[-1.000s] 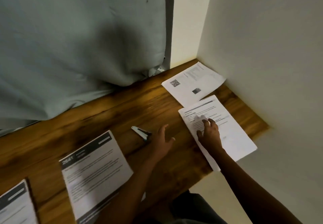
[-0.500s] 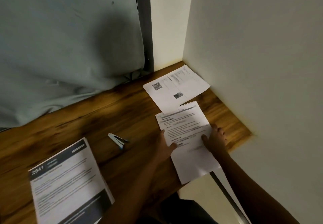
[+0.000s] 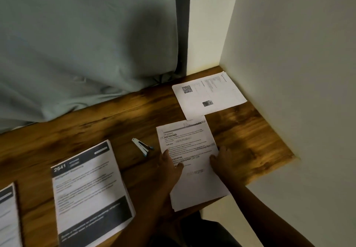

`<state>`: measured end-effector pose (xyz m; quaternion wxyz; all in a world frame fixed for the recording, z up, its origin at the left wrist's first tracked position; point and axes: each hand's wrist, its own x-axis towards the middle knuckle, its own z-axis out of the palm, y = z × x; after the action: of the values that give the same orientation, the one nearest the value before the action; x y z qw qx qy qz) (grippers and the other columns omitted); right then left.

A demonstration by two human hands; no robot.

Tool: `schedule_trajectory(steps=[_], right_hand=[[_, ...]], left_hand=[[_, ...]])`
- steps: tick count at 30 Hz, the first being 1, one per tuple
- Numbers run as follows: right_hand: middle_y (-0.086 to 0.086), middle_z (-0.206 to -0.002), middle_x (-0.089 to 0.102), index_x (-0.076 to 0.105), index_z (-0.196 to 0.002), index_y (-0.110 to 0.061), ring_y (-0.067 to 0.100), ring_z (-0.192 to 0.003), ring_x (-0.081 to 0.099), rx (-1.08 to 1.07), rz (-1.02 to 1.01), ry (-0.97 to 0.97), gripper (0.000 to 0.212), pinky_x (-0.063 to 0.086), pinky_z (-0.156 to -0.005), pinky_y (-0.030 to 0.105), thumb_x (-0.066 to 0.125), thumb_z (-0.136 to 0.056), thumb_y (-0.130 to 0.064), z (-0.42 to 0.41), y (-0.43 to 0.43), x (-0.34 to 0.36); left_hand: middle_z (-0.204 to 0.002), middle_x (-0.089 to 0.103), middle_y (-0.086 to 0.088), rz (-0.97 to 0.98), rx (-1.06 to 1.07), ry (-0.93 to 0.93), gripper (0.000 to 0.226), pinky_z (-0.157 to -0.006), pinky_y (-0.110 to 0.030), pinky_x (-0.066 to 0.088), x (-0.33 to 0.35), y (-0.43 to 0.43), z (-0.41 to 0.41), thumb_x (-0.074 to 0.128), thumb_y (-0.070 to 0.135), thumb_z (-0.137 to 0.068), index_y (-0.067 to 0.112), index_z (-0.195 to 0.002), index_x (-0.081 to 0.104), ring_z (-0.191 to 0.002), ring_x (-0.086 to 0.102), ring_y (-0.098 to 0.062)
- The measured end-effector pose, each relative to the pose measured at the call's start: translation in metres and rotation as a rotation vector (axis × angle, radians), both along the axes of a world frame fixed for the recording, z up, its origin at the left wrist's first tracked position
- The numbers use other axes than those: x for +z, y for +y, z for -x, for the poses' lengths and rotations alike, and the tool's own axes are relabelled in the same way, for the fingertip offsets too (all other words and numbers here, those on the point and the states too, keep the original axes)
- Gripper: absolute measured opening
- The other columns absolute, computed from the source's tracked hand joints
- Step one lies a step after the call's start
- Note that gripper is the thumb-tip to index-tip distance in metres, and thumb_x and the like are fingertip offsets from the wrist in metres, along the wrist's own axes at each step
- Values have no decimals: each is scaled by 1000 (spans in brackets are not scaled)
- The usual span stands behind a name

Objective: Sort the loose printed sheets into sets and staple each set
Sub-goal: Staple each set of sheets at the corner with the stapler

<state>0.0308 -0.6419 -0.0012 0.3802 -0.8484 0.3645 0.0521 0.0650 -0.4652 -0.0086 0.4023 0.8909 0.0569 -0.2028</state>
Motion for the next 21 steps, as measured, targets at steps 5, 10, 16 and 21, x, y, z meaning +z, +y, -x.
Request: schedule_trajectory(steps=[5, 10, 16, 21], right_hand=[[11, -127, 49, 43, -127, -8, 28, -116, 50, 28, -62, -75, 36, 41, -100, 40, 52, -93, -12, -4, 6, 2], [13, -124, 52, 44, -124, -7, 27, -112, 52, 53, -71, -109, 33, 42, -92, 33, 52, -92, -8, -7, 7, 1], [12, -124, 52, 45, -123, -8, 27, -111, 53, 72, -97, -135, 32, 44, -91, 34, 52, -92, -8, -13, 9, -3], [9, -123, 54, 46, -122, -11, 26, -109, 55, 108, -128, -121, 32, 47, -91, 37, 54, -91, -10, -16, 10, -7]], left_hand=[[-149, 23, -12, 2, 66, -13, 70, -101, -34, 40, 0, 6, 11, 64, 19, -87, 13, -144, 22, -133, 35, -26], [-143, 33, -15, -136, 184, -277, 52, -97, -38, 46, 14, 19, 5, 62, 21, -88, 9, -134, 40, -128, 41, -31], [-153, 29, -8, -453, -179, -406, 45, -115, -47, 16, -1, 58, -37, 48, 28, -97, 16, -140, 42, -144, 16, -31], [-143, 45, -15, -521, -219, -412, 37, -113, -48, 26, -8, 81, -43, 51, 17, -96, 8, -132, 53, -138, 31, -35]])
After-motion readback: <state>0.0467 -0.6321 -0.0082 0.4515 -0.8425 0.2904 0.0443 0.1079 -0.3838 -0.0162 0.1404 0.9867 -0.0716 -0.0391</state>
